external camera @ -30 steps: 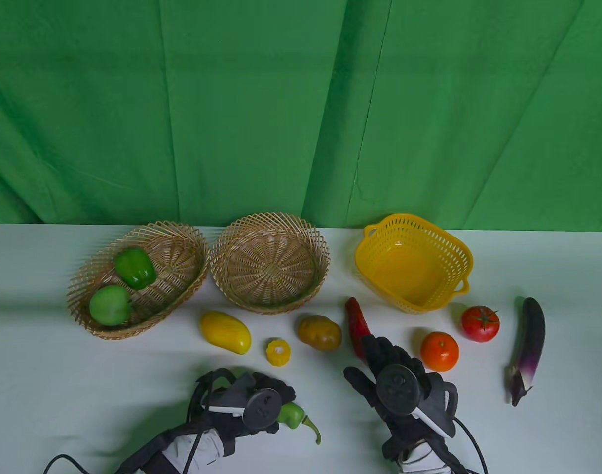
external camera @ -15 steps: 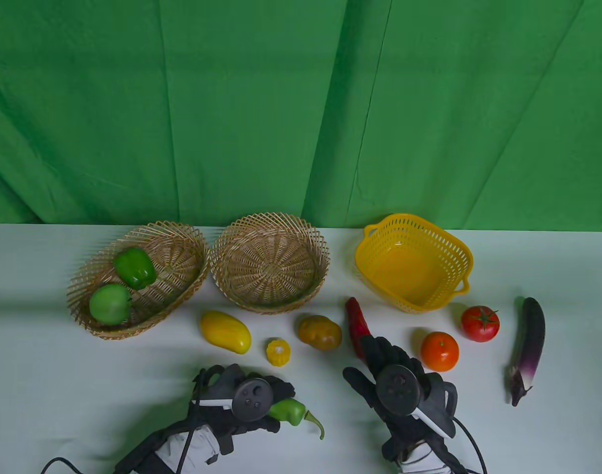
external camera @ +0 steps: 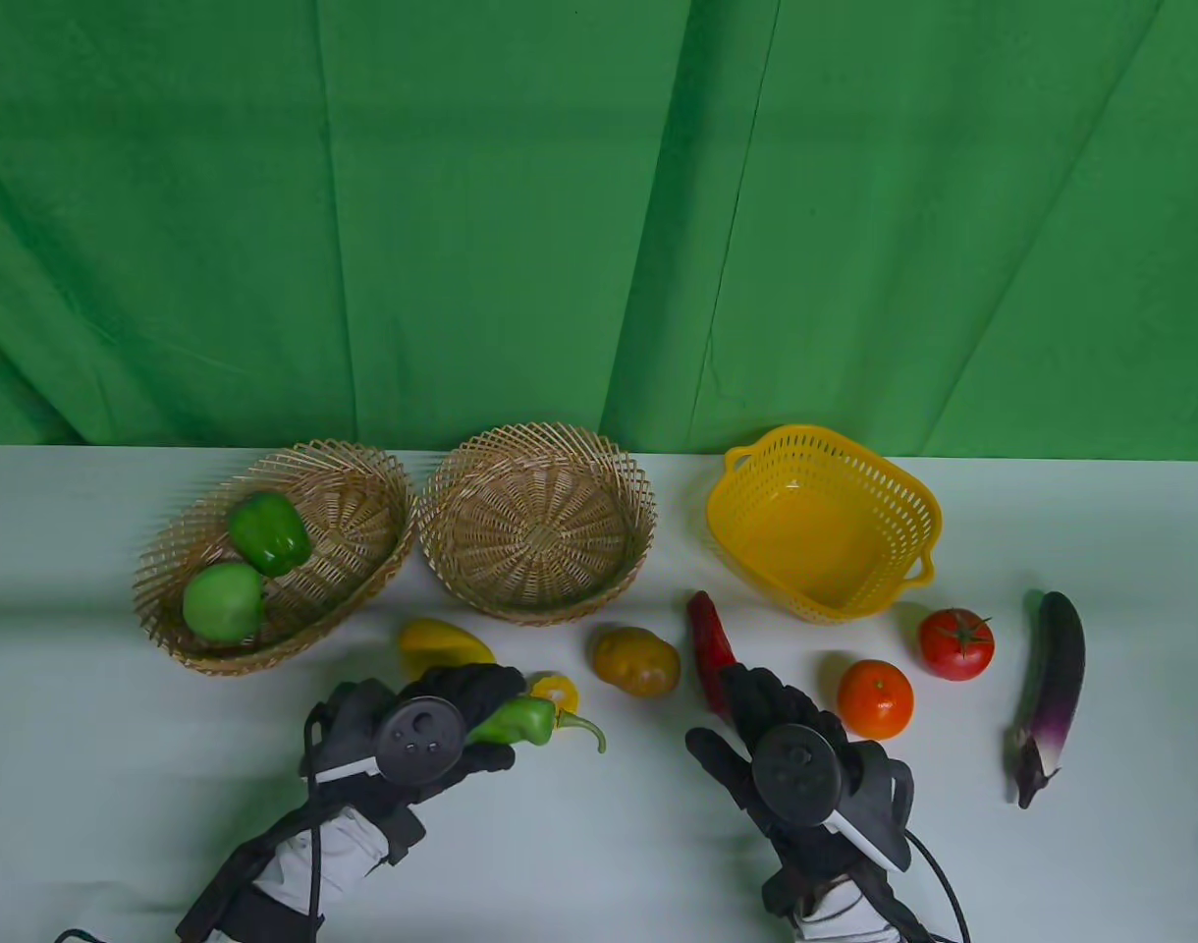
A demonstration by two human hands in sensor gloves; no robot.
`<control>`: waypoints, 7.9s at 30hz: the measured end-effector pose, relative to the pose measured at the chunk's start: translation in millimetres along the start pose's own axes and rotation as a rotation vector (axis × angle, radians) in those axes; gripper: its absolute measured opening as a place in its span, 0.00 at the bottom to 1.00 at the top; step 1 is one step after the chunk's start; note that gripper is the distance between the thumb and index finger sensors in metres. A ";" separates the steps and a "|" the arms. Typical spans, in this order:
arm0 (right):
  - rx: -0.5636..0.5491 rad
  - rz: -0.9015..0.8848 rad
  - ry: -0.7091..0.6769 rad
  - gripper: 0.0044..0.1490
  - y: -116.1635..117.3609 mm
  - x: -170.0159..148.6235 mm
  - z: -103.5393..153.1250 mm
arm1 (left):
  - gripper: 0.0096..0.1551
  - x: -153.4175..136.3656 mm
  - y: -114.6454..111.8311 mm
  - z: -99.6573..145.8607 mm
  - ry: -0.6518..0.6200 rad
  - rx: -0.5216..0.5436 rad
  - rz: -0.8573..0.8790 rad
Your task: Place 10 objects into 3 containers, with green background
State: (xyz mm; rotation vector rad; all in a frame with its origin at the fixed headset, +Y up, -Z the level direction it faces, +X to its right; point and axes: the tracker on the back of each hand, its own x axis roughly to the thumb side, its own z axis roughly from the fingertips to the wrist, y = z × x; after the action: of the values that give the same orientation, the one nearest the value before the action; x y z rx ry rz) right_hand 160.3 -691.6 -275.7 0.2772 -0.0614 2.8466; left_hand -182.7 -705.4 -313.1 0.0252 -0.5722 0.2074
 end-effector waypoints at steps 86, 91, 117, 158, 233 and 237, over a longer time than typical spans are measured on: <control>-0.001 0.008 0.012 0.51 -4.3 -1.9 0.0 | 0.60 -37.9 -36.6 -51.8 0.406 -0.011 -0.120; -0.005 0.005 0.014 0.51 -4.8 -2.3 -0.1 | 0.68 -37.9 -54.6 -50.9 0.406 -0.094 -0.119; -0.006 0.005 0.011 0.51 -5.4 -1.0 0.0 | 0.71 -53.0 -63.3 -56.7 0.465 -0.225 -0.063; -0.017 -0.002 0.008 0.51 -8.0 -1.8 0.9 | 0.71 -24.6 17.0 -118.6 0.426 -0.005 -0.210; 0.003 0.007 0.015 0.51 -6.5 -1.1 0.1 | 0.43 21.6 -77.9 -70.0 0.044 -0.181 -0.130; 0.001 0.006 0.015 0.51 -6.6 -1.5 0.1 | 0.41 22.9 -79.4 -75.2 0.043 -0.191 -0.161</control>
State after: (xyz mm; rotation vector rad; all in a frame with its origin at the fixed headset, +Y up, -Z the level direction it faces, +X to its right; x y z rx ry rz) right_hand 163.6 -685.7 -275.8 0.2556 -0.0576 2.8543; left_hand -107.7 -772.7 -361.2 -0.1172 -0.5426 -0.0039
